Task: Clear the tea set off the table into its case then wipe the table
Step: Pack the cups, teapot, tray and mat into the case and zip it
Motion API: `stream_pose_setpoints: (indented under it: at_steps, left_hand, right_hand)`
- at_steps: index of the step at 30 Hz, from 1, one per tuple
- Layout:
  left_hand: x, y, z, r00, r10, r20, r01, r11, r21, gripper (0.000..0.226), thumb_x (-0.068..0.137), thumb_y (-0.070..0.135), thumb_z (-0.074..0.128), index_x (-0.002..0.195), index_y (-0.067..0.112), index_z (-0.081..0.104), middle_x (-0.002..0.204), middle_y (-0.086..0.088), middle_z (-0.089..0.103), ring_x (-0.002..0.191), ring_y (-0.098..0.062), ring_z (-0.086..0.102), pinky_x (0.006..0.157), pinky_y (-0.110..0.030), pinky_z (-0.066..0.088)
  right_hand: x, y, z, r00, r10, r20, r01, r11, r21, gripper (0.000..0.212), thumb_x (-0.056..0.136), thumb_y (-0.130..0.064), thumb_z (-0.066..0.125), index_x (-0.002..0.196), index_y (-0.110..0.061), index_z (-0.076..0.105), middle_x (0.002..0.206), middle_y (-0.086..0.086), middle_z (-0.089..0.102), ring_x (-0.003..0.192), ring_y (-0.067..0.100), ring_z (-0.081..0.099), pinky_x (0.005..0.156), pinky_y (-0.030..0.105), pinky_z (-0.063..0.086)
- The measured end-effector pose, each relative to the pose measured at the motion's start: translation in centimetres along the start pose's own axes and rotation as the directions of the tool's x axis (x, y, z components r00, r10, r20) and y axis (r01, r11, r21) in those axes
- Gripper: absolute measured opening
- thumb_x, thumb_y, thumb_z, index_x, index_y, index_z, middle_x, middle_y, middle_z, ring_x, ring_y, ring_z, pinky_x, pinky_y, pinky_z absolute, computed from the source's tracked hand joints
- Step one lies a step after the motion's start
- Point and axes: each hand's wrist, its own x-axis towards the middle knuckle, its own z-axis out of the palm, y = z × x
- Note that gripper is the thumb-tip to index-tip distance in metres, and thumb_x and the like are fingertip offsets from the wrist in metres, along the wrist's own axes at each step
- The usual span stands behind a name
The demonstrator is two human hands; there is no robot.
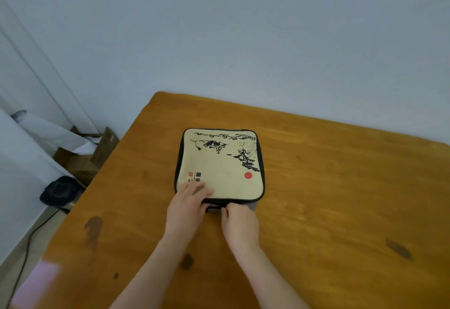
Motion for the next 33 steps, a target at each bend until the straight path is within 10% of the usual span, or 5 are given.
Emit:
stream_pose_setpoints:
  at_steps: [6, 10, 18, 33]
  left_hand:
    - [0.3, -0.9, 0.0, 1.0, -0.008, 0.018, 0.009, 0.999, -0.042, 0.027, 0.076, 0.017, 0.08, 0.101, 0.026, 0.075, 0.111, 0.01, 0.068, 0.112, -0.015, 0.059, 0.078, -0.026, 0.052]
    - [0.5, -0.9, 0.1, 0.996, -0.064, 0.061, 0.07, 0.993, -0.1, 0.028, 0.083, 0.017, 0.073, 0.109, 0.027, 0.073, 0.12, 0.012, 0.063, 0.121, -0.01, 0.049, 0.087, -0.021, 0.044]
    - [0.5, -1.2, 0.1, 0.998, -0.029, 0.049, 0.034, 0.994, -0.107, 0.031, 0.072, 0.013, 0.083, 0.098, 0.027, 0.077, 0.108, 0.012, 0.068, 0.108, -0.011, 0.058, 0.074, -0.023, 0.053]
    - [0.0, -1.3, 0.7, 0.999, 0.038, -0.017, -0.04, 0.993, -0.115, 0.032, 0.071, 0.009, 0.081, 0.099, 0.023, 0.076, 0.111, 0.009, 0.067, 0.108, -0.014, 0.059, 0.085, -0.023, 0.05]
  right_hand:
    - [-0.1, 3.9, -0.8, 0.995, 0.037, -0.098, -0.054, 0.982, -0.181, 0.04, 0.068, -0.012, 0.084, 0.049, -0.019, 0.049, 0.045, -0.001, 0.054, 0.035, 0.017, 0.053, 0.035, 0.019, 0.008]
    - [1.6, 7.8, -2.2, 0.981, 0.093, -0.171, -0.125, 0.974, -0.188, 0.044, 0.044, -0.013, 0.096, 0.04, -0.014, 0.052, 0.033, 0.002, 0.045, 0.022, 0.023, 0.044, 0.031, 0.017, 0.017]
    - [7.8, 9.3, -4.5, 0.995, 0.032, -0.091, -0.067, 0.907, -0.415, 0.031, 0.104, -0.026, 0.037, 0.102, -0.011, 0.065, 0.098, 0.006, 0.07, 0.09, 0.028, 0.068, 0.06, 0.028, 0.035]
    - [20.8, 9.7, -4.7, 0.977, -0.12, -0.177, 0.046, 0.928, -0.371, 0.036, 0.103, -0.029, 0.043, 0.097, 0.0, 0.065, 0.09, 0.021, 0.069, 0.082, 0.037, 0.066, 0.059, 0.031, 0.035]
